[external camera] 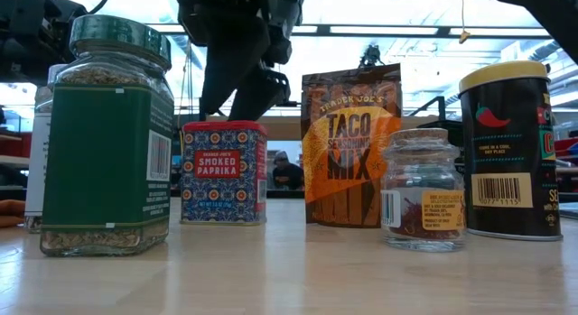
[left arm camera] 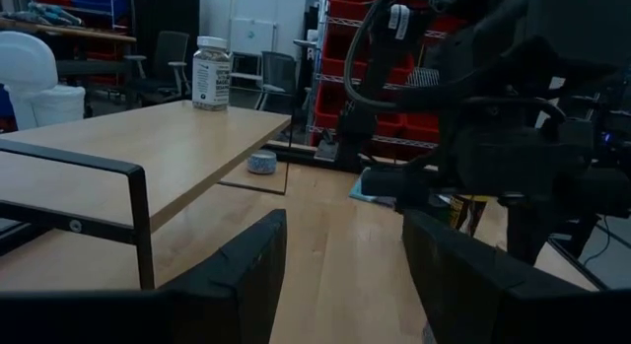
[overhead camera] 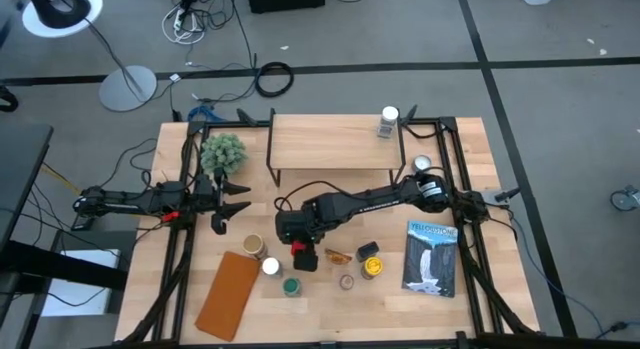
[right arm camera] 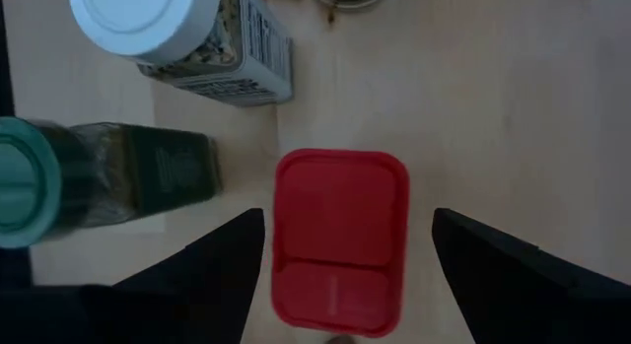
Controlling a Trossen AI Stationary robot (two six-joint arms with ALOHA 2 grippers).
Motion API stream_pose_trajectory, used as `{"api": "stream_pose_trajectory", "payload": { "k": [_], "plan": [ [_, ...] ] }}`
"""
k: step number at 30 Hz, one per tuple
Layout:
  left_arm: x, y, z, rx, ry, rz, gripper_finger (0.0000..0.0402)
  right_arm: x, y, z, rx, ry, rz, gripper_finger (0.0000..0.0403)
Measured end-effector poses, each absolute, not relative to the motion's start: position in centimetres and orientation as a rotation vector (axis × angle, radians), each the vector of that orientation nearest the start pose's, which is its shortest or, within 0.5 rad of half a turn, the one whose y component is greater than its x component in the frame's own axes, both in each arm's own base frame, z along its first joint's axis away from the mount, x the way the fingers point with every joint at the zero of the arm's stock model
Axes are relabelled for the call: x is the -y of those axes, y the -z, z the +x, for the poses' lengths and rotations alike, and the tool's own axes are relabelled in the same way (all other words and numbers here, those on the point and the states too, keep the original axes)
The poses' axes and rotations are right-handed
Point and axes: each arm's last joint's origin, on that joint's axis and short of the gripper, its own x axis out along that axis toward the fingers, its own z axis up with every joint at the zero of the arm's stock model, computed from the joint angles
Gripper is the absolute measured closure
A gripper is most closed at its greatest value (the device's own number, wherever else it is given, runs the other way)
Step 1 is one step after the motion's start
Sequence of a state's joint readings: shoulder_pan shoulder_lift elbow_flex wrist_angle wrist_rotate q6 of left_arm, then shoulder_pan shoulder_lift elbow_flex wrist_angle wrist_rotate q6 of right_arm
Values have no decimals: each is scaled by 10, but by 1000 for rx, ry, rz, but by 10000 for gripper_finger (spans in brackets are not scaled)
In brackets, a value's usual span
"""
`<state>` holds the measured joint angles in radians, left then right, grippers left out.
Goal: Shelf spices
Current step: Put the red seasoning can on the shelf
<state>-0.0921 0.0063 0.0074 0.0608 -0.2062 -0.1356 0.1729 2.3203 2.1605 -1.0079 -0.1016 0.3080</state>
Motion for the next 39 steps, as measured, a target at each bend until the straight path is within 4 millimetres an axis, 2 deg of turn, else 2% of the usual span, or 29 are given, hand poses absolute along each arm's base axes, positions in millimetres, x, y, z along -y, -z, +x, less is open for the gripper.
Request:
{"api": "stream_pose_trajectory", "payload": {
  "k": [4,10,19,28,32,39],
  "plan": [
    [3,-171,97,69,-110,-145,193,-94,-228,480,-1199,-72,237,110],
    [3,-171,97,69,-110,-145,193,-103,-228,478,-1188,-26,149,112],
    [3,-171,97,69,-110,-145,193,-99,-217,474,-1218,34,168,112],
    [3,-171,97,69,-110,-145,193,-102,-207,476,-1218,-7,198,112],
    [3,-171,97,67,-110,-145,193,-97,-204,475,-1237,23,182,112],
    [3,-171,97,69,-110,-145,193,-85,-213,477,-1255,45,192,112]
  ]
}}
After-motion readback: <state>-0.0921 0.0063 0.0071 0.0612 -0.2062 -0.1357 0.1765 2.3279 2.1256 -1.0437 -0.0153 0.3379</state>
